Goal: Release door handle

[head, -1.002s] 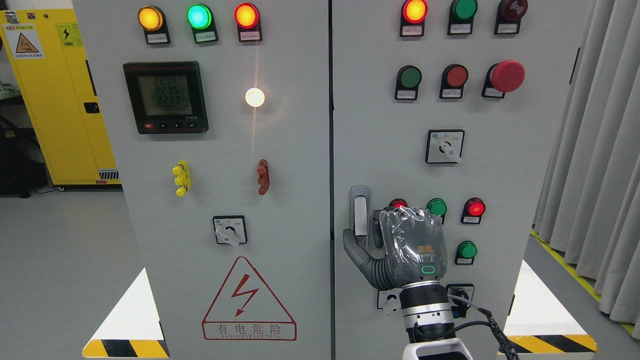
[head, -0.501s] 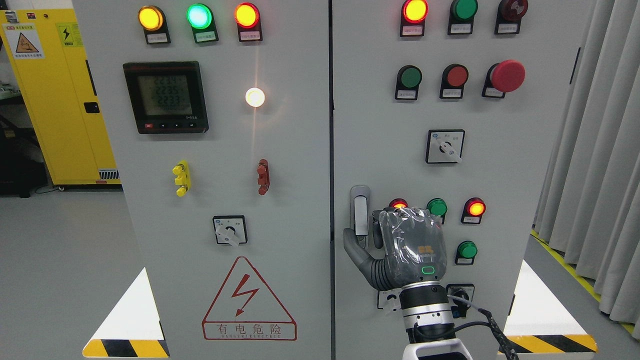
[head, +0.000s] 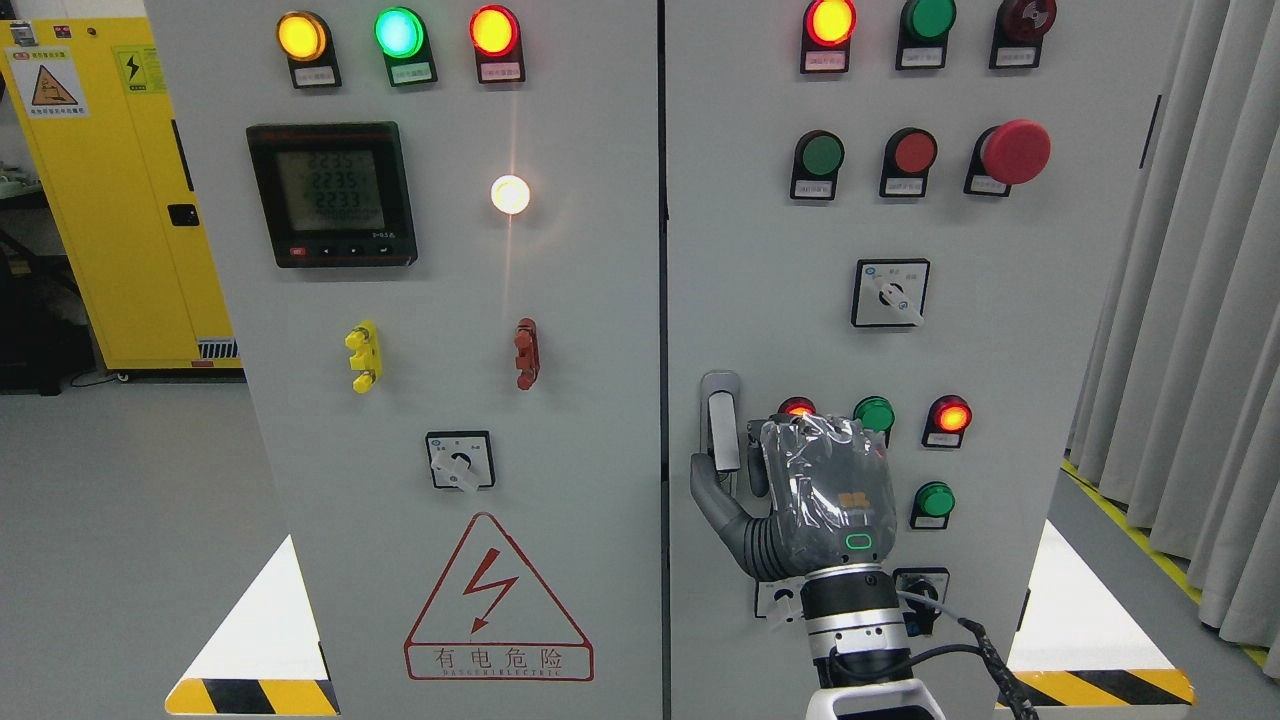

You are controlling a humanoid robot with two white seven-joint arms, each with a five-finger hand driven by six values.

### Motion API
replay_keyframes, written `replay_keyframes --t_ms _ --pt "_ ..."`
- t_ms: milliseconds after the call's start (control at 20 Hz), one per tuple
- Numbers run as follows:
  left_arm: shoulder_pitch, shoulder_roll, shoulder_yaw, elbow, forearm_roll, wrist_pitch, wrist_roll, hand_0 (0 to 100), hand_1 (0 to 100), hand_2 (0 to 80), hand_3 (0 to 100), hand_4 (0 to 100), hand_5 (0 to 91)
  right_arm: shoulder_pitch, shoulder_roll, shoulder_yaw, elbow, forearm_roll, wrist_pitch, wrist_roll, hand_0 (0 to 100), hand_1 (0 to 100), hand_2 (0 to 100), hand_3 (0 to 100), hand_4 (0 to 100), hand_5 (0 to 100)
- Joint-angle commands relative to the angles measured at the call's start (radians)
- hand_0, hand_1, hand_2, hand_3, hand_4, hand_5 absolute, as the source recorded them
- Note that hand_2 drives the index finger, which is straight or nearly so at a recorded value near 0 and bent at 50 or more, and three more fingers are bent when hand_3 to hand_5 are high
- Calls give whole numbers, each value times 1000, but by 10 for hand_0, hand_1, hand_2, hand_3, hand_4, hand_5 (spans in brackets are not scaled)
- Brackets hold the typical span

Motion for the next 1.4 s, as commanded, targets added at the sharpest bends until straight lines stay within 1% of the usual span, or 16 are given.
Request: replay_keyframes --t_ms 0,250,501,1352 --pt "0 0 0 -12 0 0 0 120 556 0 0 0 0 3 0 0 -2 2 2 0 498 397 945 1000 1000 1000" --pt "0 0 0 -12 0 0 0 120 556 0 0 0 0 4 -1 1 -2 2 6 2 494 407 946 1000 1000 1000" --pt "0 0 0 -12 0 0 0 120 556 0 0 0 0 4 -1 1 -2 2 8 0 505 437 945 1000 1000 1000" --pt "0 0 0 -12 0 0 0 120 556 0 0 0 0 7 -1 0 -6 1 20 -4 499 447 942 1000 1000 1000"
